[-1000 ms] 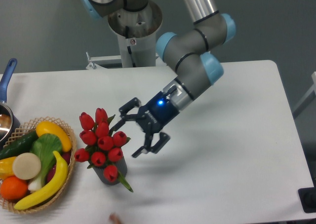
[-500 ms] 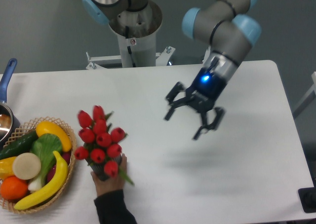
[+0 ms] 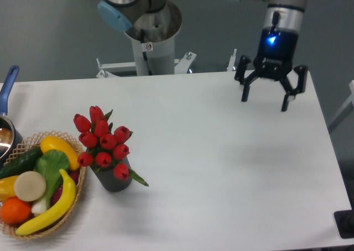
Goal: Insert the flowers into the vase
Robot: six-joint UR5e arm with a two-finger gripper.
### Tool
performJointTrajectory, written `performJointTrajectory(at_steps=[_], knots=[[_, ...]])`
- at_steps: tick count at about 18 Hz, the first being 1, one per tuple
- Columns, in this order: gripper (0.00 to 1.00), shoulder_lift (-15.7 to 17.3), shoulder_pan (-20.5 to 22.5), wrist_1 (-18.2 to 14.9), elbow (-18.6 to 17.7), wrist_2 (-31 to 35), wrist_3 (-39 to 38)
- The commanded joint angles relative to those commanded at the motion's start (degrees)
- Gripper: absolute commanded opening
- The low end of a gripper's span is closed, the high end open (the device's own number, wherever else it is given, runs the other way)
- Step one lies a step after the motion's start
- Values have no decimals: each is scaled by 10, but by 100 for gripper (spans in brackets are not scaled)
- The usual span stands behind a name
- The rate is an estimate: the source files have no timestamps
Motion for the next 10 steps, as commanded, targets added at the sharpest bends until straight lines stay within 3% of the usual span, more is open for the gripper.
performJointTrajectory(at_steps=[2,7,10], knots=[[100,13,2,-44,8,23,13],[100,31,16,-145,27,89,163],[100,39,31,-166,24,91,204]])
